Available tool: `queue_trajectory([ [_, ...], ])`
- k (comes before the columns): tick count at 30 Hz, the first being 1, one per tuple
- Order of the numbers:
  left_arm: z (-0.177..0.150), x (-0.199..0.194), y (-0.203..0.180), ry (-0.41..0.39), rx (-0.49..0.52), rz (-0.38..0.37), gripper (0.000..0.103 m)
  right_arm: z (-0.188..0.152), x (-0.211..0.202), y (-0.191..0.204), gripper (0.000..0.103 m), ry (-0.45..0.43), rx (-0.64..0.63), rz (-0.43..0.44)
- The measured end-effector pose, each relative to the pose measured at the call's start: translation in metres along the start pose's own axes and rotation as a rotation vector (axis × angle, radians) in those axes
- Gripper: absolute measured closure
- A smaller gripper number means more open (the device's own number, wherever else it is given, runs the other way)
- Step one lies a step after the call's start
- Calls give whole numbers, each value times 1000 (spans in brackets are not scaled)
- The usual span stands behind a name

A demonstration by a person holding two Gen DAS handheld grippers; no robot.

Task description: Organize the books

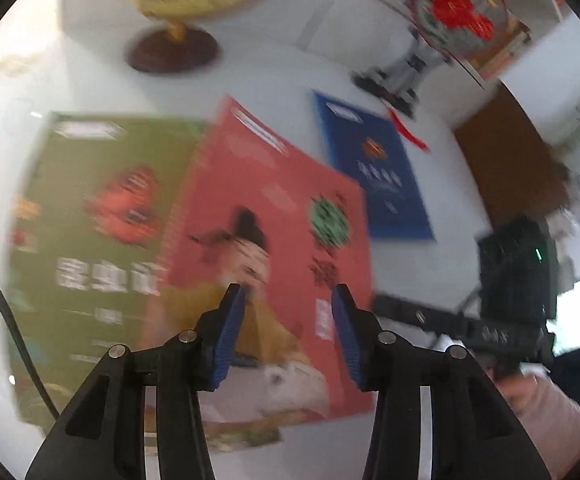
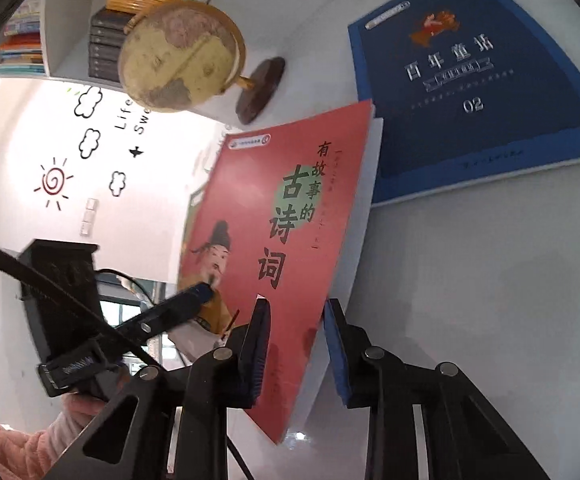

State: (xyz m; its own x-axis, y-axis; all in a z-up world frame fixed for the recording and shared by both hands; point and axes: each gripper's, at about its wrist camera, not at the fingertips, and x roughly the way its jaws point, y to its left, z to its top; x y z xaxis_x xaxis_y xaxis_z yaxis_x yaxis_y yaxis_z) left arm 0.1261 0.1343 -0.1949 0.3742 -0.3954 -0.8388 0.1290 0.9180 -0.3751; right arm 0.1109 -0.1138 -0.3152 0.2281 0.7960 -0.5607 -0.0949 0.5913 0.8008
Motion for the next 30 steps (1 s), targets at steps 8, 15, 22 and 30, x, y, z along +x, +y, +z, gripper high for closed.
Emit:
queue_trajectory([
  [8, 12, 12, 27, 69, -2, 120, 57, -1, 9, -7, 75, 18, 26, -22],
  [15, 7, 16, 20, 51, 91, 163, 59, -1, 18, -16, 61, 54, 87, -17],
  [22, 8, 5, 22, 35, 19, 8, 66, -2, 22, 2, 56, 22, -3, 4],
  [30, 11, -21, 23, -24, 12, -72, 67, 8, 0, 33, 82, -31, -106, 120],
])
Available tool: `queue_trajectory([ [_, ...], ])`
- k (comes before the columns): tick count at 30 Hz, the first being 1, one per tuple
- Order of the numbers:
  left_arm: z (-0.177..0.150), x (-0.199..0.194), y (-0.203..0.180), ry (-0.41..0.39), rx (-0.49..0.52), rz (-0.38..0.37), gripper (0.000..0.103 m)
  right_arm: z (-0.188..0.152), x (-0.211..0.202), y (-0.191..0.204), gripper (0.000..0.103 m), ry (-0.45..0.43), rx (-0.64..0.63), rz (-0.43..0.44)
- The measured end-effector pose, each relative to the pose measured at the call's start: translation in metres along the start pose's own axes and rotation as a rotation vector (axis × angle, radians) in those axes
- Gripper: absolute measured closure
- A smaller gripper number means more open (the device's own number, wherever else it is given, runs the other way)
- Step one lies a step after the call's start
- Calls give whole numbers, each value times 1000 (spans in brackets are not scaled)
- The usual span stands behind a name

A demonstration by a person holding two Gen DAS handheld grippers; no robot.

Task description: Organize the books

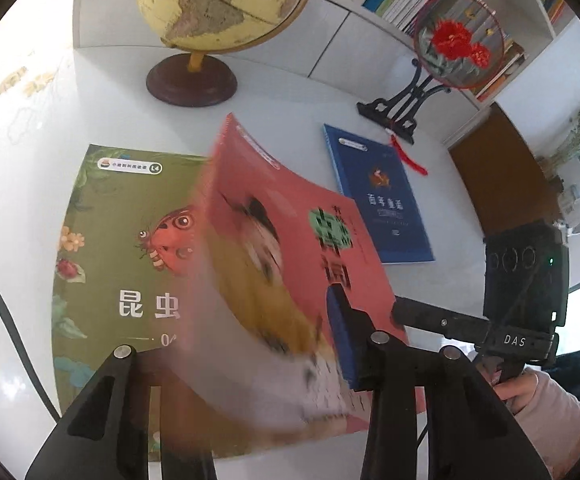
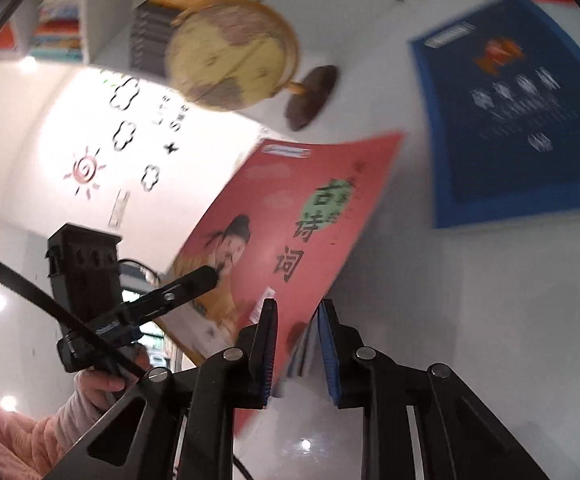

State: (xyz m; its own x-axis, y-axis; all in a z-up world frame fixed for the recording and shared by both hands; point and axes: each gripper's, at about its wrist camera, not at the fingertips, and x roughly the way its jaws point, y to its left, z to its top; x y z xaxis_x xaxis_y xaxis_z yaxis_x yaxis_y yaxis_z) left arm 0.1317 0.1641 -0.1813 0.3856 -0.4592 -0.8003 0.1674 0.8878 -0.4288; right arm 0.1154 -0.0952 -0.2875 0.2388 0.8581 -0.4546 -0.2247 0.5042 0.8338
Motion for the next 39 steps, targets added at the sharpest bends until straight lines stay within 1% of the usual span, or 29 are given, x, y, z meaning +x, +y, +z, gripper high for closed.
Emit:
queue_trajectory([
  [1, -1, -4, 0, -9, -2, -18, 67, 3, 2, 11, 82, 3, -30, 4],
  [2, -1, -7, 0, -17, -3, -13, 67, 4, 4, 20, 84, 9, -60, 14],
  [5, -7, -6, 6, -4, 8, 40, 67, 8, 17, 47, 89, 49, -148, 33],
  [7, -11, -4, 16, 28, -3, 59, 67, 11, 36, 61, 89, 87, -202, 1],
  [9, -14, -15, 24, 20, 4, 68, 67, 10, 50, 64, 89, 125, -220, -57],
  [12, -6, -32, 38, -13, 12, 121, 65, 7, 58, 52, 89, 132, -169, -133],
  [14, 8, -36, 52, -29, 8, 151, 65, 7, 59, 39, 89, 122, -105, -148],
  [16, 28, -30, 66, -28, -4, 147, 60, 7, 59, 31, 88, 119, -59, -180],
  [17, 35, -25, 70, -19, -1, 135, 60, 8, 58, 27, 85, 114, -36, -204],
  [19, 52, -12, 75, 13, 16, 118, 60, 7, 52, 19, 74, 80, 32, -199],
  [20, 59, -5, 76, 30, 26, 120, 60, 6, 49, 13, 55, 60, 71, -188],
  [21, 64, -1, 76, 38, 36, 118, 60, 6, 47, 9, 43, 44, 97, -189],
  [23, 71, 11, 75, 58, 48, 113, 55, 7, 43, -1, 42, 1, 146, -191],
  [25, 72, 25, 74, 97, 49, 135, 54, 11, 46, -7, 42, -16, 189, -179],
  [28, 70, 35, 77, 124, 51, 163, 54, 16, 53, -14, 42, -5, 216, -195],
  [29, 68, 34, 75, 109, 58, 158, 54, 17, 55, -13, 42, 1, 206, -192],
  [30, 67, 33, 75, 113, 59, 143, 54, 19, 56, -8, 45, -6, 174, -200],
  [31, 65, 32, 75, 113, 63, 131, 54, 21, 56, 1, 52, -17, 130, -217],
  [32, 65, 31, 75, 114, 64, 124, 54, 22, 59, 16, 67, -21, 49, -275],
  [33, 62, 29, 75, 111, 68, 123, 54, 24, 63, 23, 70, -9, -11, -355],
  [34, 61, 28, 76, 109, 70, 126, 54, 25, 65, 36, 71, -2, -96, -430],
  [35, 59, 26, 77, 110, 67, 121, 54, 25, 65, 47, 79, -14, -162, -466],
  [36, 56, 23, 80, 107, 54, 106, 54, 26, 64, 56, 83, -27, -212, -475],
  [39, 43, 6, 87, 73, -1, 63, 54, 31, 61, 74, 86, -40, -283, -471],
])
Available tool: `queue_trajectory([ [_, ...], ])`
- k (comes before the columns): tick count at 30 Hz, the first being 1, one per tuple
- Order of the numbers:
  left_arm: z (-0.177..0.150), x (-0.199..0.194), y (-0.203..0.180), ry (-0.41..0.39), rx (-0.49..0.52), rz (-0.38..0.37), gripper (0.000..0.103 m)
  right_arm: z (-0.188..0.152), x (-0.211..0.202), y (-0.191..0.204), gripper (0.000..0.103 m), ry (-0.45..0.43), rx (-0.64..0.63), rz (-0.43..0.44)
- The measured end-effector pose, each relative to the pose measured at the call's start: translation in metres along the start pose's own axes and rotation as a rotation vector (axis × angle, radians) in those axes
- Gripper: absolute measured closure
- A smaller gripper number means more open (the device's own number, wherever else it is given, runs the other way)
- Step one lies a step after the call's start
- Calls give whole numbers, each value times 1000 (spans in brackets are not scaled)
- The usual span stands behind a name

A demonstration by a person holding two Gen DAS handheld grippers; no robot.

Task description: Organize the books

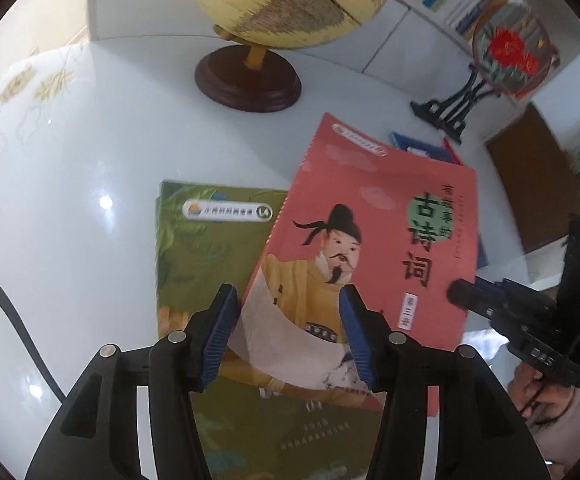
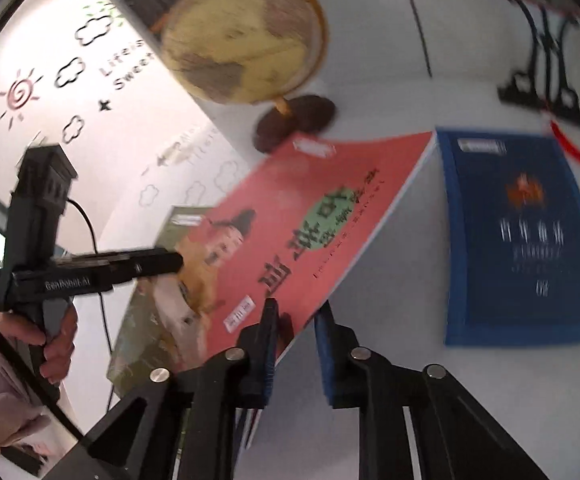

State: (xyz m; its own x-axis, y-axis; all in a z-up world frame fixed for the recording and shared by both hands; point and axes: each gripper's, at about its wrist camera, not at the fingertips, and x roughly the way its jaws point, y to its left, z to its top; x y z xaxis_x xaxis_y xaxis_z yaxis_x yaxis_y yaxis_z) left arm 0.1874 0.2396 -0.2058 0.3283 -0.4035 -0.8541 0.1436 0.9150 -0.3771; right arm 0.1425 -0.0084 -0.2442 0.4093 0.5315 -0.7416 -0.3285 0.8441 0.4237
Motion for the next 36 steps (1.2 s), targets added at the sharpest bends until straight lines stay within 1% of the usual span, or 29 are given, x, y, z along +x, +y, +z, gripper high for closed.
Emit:
queue_trajectory([
  [3, -21, -15, 7, -17, -43, -10, 54, 7, 2, 12, 87, 19, -79, 6],
  [6, -46, -28, 14, -12, -77, -13, 54, 9, 9, 27, 87, 41, -112, 39],
  [8, -66, -35, 20, -5, -99, 2, 54, 8, 13, 37, 88, 51, -144, 62],
  [11, -84, -41, 33, -16, -164, 8, 54, 5, 23, 49, 88, 78, -163, 96],
  [14, -91, -45, 41, -25, -205, -7, 54, 2, 32, 58, 88, 103, -173, 104],
  [17, -92, -43, 37, -10, -179, 10, 54, 2, 38, 56, 88, 120, -151, 99],
  [19, -91, -43, 33, 0, -180, 28, 54, 3, 44, 54, 85, 139, -138, 86],
  [20, -90, -42, 32, 3, -192, 44, 54, 3, 49, 52, 82, 160, -125, 83],
  [22, -86, -48, 32, -22, -231, 94, 54, 2, 55, 48, 79, 193, -102, 83],
  [23, -84, -53, 30, -46, -241, 105, 54, 2, 53, 45, 72, 185, -92, 83],
  [24, -79, -58, 25, -71, -241, 102, 54, 1, 49, 42, 59, 175, -91, 60],
  [25, -73, -61, 18, -92, -230, 93, 50, 1, 44, 38, 51, 158, -91, 27],
  [26, -65, -62, 8, -103, -205, 91, 46, 1, 37, 31, 45, 132, -87, -10],
  [27, -59, -62, -1, -110, -181, 91, 33, 0, 30, 24, 45, 111, -85, -39],
  [28, -49, -60, -17, -130, -140, 92, 26, 0, 23, 14, 45, 91, -81, -75],
  [30, -36, -53, -43, -164, -85, 63, 22, 1, 11, -9, 45, 56, -67, -159],
  [31, -27, -45, -56, -166, -68, 49, 19, 1, 3, -21, 45, 34, -60, -196],
  [33, -14, -27, -79, -160, -58, 37, 19, 2, -17, -56, 45, -40, -22, -268],
  [34, -5, -11, -96, -156, -55, 17, 19, 2, -25, -70, 45, -65, 4, -283],
  [36, 1, 12, -119, -148, -49, 12, 19, 3, -42, -105, 45, -125, 82, -301],
])
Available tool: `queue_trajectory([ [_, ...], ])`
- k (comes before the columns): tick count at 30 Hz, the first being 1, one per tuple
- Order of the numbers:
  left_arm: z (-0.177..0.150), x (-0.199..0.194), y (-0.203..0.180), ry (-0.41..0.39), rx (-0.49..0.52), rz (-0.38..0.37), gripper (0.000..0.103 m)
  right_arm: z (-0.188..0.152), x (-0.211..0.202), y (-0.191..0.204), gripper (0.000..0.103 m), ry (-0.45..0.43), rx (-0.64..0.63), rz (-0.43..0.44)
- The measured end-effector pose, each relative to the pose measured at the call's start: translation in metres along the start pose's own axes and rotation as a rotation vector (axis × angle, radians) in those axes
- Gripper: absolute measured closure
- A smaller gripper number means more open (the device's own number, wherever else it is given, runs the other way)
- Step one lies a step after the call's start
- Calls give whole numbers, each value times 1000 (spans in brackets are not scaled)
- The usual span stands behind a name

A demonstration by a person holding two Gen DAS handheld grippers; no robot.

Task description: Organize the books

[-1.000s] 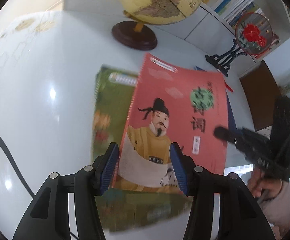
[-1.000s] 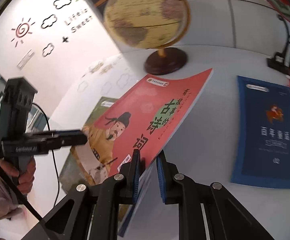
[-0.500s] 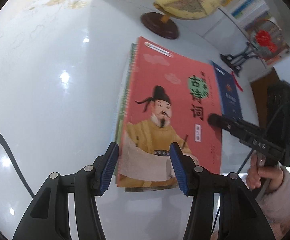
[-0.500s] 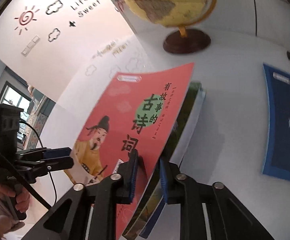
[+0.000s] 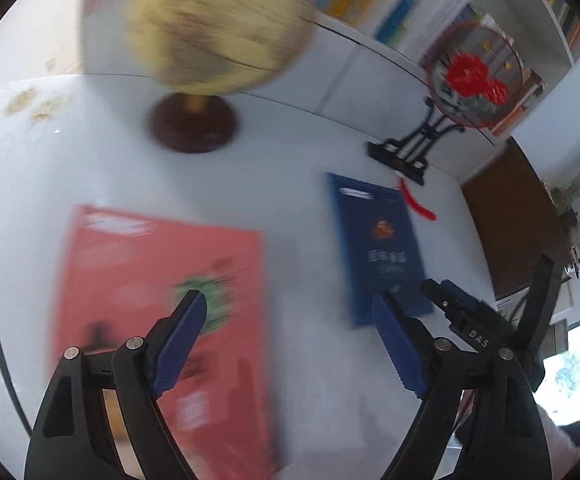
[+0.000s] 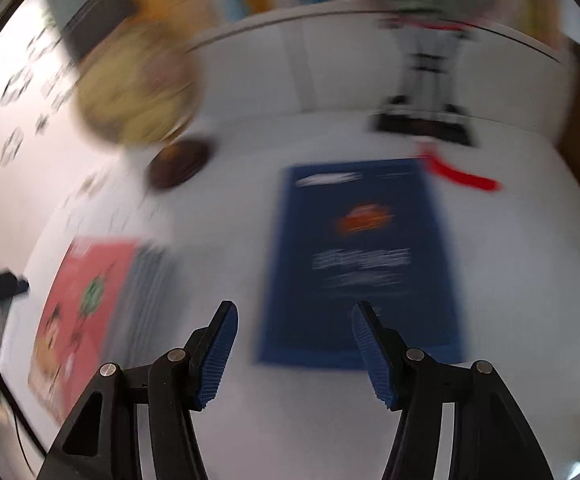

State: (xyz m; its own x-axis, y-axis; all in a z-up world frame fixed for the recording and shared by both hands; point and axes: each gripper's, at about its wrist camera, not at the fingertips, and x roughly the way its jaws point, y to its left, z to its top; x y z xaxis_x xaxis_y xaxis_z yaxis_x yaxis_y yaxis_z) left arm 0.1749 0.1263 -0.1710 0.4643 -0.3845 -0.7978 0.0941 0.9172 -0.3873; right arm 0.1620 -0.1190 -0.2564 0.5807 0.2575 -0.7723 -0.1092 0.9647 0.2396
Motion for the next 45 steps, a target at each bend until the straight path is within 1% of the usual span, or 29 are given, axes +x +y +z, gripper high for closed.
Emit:
queue_trajectory([
  [2, 4, 30, -29, 21, 18, 1, 19, 2, -2, -37, 44, -42, 86, -5],
  [4, 5, 58, -56, 39, 53, -5, 19, 6, 4, -68, 44, -50, 139, 35],
  [7, 5, 94, -88, 65, 126, 47, 19, 9, 14, -87, 44, -30, 131, 94],
  [9, 5, 112, -100, 67, 171, 107, 19, 10, 23, -92, 44, -13, 103, 124],
  [10, 5, 118, -102, 62, 180, 132, 19, 11, 29, -95, 44, 11, 91, 127],
  [11, 5, 124, -102, 65, 177, 136, 19, 11, 36, -98, 44, 37, 89, 149],
  [13, 7, 136, -97, 81, 136, 115, 19, 12, 44, -105, 44, 52, 104, 199],
  [15, 8, 145, -90, 97, 101, 101, 19, 12, 50, -110, 44, 49, 106, 230],
  [18, 8, 154, -78, 94, 52, 94, 19, 14, 55, -115, 44, 15, 80, 201],
  [20, 8, 161, -74, 104, 39, 86, 19, 14, 57, -119, 44, 7, 85, 238],
  [21, 7, 164, -72, 108, 36, 81, 17, 15, 59, -119, 44, 10, 84, 250],
  [22, 7, 163, -72, 74, 52, 80, 12, 15, 59, -119, 44, 7, 83, 262],
  [23, 7, 166, -72, 78, 53, 70, 10, 15, 60, -120, 43, 2, 89, 276],
  [24, 7, 166, -74, 65, 58, 51, 4, 15, 61, -122, 40, -9, 101, 292],
  [25, 7, 168, -75, 58, 59, 33, 1, 15, 62, -123, 39, -18, 112, 308],
  [26, 5, 169, -78, 37, 70, 12, 1, 15, 62, -124, 37, -23, 117, 316],
  [28, 3, 174, -87, 18, 121, -24, 1, 16, 64, -123, 27, -34, 127, 344],
  [29, 2, 177, -94, 27, 153, -43, 4, 17, 65, -121, 19, -36, 128, 358],
  [30, 4, 178, -95, 30, 142, -39, 4, 18, 66, -118, 13, -33, 124, 361],
  [31, 6, 178, -94, 40, 113, -84, 0, 20, 66, -116, 14, -28, 124, 363],
  [32, 9, 177, -90, 49, 70, -114, 2, 20, 66, -119, 14, -20, 155, 381],
  [34, 13, 176, -78, 49, -43, -176, 2, 21, 67, -132, 14, -3, 246, 448],
  [35, 15, 175, -71, 45, -96, -204, 2, 21, 67, -137, 16, 11, 282, 470],
  [37, 15, 173, -60, 33, -162, -239, 2, 18, 62, -143, 26, 8, 326, 506],
  [39, 15, 172, -56, 33, -191, -269, 2, 15, 54, -150, 58, -13, 363, 553],
  [41, 15, 173, -59, 44, -191, -277, 2, 14, 45, -152, 74, -25, 400, 635],
  [43, 14, 173, -65, 54, -175, -286, 2, 15, 45, -146, 77, -10, 405, 694],
  [44, 13, 172, -70, 58, -165, -293, 2, 16, 47, -140, 78, 9, 393, 696],
  [45, 12, 171, -73, 64, -159, -338, 14, 17, 50, -133, 78, 29, 369, 676],
])
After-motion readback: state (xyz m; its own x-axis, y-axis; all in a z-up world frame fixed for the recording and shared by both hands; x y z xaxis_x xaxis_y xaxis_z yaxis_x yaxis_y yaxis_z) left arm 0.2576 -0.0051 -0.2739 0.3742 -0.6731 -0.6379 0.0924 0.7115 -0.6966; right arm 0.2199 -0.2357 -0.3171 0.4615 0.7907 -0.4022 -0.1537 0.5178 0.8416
